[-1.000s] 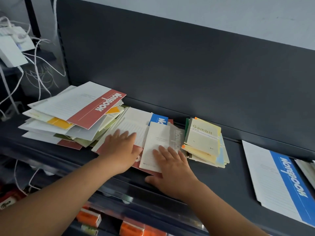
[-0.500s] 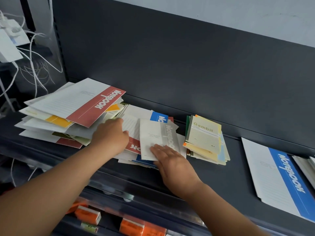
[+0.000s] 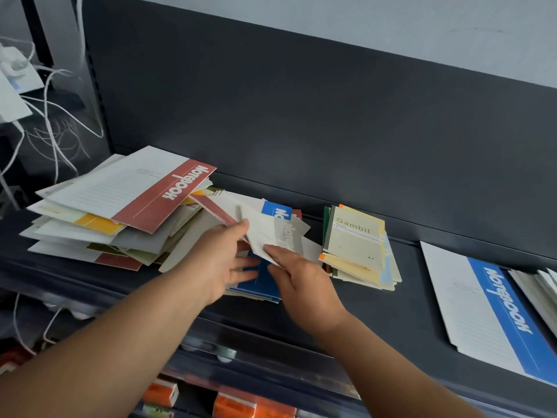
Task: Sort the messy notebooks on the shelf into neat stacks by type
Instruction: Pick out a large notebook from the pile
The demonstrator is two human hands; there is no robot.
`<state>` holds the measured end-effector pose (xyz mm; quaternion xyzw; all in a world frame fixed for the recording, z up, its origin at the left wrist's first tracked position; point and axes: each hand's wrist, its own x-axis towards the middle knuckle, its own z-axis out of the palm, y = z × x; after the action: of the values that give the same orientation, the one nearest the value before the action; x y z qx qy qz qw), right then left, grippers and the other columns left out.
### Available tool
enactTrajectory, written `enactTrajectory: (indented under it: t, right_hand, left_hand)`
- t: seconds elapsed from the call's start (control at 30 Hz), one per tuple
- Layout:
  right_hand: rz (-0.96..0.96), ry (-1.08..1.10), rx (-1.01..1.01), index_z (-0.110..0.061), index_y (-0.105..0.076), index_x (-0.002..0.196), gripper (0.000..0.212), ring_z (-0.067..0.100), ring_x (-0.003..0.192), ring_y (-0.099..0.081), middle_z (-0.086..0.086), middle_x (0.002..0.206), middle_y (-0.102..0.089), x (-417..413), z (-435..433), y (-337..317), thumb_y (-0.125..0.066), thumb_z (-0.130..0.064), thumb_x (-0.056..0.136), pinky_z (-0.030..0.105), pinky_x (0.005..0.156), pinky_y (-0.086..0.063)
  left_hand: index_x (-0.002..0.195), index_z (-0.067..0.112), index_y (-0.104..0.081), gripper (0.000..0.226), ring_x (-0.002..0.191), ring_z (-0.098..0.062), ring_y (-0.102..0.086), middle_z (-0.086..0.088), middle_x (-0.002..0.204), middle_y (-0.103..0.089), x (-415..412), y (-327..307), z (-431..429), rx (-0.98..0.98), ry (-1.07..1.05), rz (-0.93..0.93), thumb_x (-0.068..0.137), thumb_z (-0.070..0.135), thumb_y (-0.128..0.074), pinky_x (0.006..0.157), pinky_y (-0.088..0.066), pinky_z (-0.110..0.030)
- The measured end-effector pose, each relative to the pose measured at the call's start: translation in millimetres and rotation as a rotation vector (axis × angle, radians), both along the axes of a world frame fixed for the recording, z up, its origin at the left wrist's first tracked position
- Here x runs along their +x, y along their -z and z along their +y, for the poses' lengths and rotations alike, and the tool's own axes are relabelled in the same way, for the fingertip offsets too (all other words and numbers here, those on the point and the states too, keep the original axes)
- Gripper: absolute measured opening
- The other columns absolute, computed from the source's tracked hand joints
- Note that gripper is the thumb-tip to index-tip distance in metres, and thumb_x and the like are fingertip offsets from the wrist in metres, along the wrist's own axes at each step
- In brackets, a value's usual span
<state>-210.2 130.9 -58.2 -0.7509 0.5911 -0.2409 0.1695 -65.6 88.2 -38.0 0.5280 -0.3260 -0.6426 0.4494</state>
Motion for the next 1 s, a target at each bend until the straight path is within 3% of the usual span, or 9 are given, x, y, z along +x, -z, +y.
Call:
enactTrajectory:
  t: [0.13,0.23,0.33,0.47,0.57,0.63,0.77,0.9,1.0]
  right_hand:
    - [-0.173,-0.023,0.125,-0.032,-0.043,0.144,0.041,0.012,0.133,-0.04,-0.009,0.146,-0.044,-3,1,-5,-0.042,-0.031,0.102,0.03,0.108,-0.041]
    - [-0.184,-0.002,0.145,-0.035,-0.04,0.144,0.041,0.016,0.122,-0.05,-0.005,0.138,-0.047,-9,1,-10,-0.038,-0.027,0.104,0.035,0.097,-0.052]
    - [-0.197,0.009,0.052,-0.034,-0.044,0.142,0.04,0.012,0.106,-0.059,-0.005,0.123,-0.058,-19,0,-15,-0.035,-0.022,0.104,0.024,0.082,-0.055]
    - [-0.455,0.036,-0.041,-0.03,-0.052,0.133,0.037,0.011,0.096,-0.061,-0.009,0.104,-0.062,-38,6,-28,-0.035,-0.014,0.104,0.019,0.075,-0.051]
    - [-0.541,0.016,-0.195,-0.046,-0.054,0.114,0.045,-0.009,0.094,-0.057,-0.028,0.097,-0.059,-60,15,-41,-0.037,-0.006,0.102,0.004,0.074,-0.043]
    - [-0.541,0.013,-0.269,-0.049,-0.051,0.112,0.051,-0.019,0.097,-0.052,-0.031,0.102,-0.057,-78,21,-49,-0.037,-0.002,0.101,-0.001,0.078,-0.038]
    - [-0.457,0.059,-0.378,-0.023,-0.057,0.132,0.043,-0.005,0.115,-0.05,-0.015,0.123,-0.059,-128,34,-55,-0.038,-0.002,0.1,0.005,0.098,-0.038]
    - [-0.351,0.179,-0.457,-0.022,-0.06,0.131,0.047,-0.014,0.106,-0.051,-0.021,0.119,-0.057,-184,61,-54,-0.037,-0.015,0.09,-0.002,0.091,-0.034]
    - [-0.204,0.311,-0.538,-0.02,-0.06,0.131,0.048,-0.006,0.11,-0.05,-0.018,0.119,-0.056,-227,85,-49,-0.038,-0.001,0.092,-0.003,0.094,-0.03]
  left_hand:
    - [0.108,0.012,-0.057,0.015,0.072,-0.024,-0.069,-0.011,0.084,-0.069,0,-4,-6,-0.001,-0.119,-0.024,0.099,0.016,-0.046,0.058,-0.055,-0.036]
    - [0.107,0.014,-0.058,0.015,0.076,-0.023,-0.071,-0.01,0.088,-0.071,8,-9,-8,-0.042,-0.219,-0.038,0.099,0.017,-0.045,0.063,-0.057,-0.038]
    - [0.099,0.017,-0.059,0.014,0.076,-0.02,-0.071,-0.006,0.088,-0.071,11,-24,-5,-0.138,-0.356,-0.062,0.098,0.019,-0.045,0.069,-0.058,-0.039]
    - [0.092,0.019,-0.061,0.015,0.081,-0.02,-0.072,-0.004,0.088,-0.071,5,-52,8,-0.31,-0.488,-0.08,0.093,0.022,-0.047,0.073,-0.059,-0.039]
    - [0.086,0.023,-0.062,0.014,0.087,-0.022,-0.072,-0.003,0.091,-0.073,-8,-74,22,-0.426,-0.533,-0.12,0.089,0.025,-0.048,0.08,-0.058,-0.043]
    - [0.087,0.026,-0.063,0.013,0.089,-0.02,-0.072,-0.002,0.094,-0.074,-23,-85,30,-0.486,-0.53,-0.137,0.088,0.027,-0.05,0.084,-0.056,-0.045]
    - [0.097,0.027,-0.064,0.013,0.083,-0.012,-0.073,0.006,0.092,-0.074,-69,-90,40,-0.523,-0.445,-0.133,0.095,0.033,-0.052,0.08,-0.058,-0.038]
    - [0.089,0.026,-0.063,0.016,0.086,-0.019,-0.071,0.001,0.093,-0.073,-129,-79,40,-0.44,-0.316,-0.102,0.097,0.03,-0.049,0.086,-0.056,-0.043]
    - [0.086,0.024,-0.062,0.018,0.082,-0.019,-0.068,-0.005,0.095,-0.071,-172,-71,38,-0.359,-0.169,-0.076,0.098,0.026,-0.049,0.077,-0.055,-0.037]
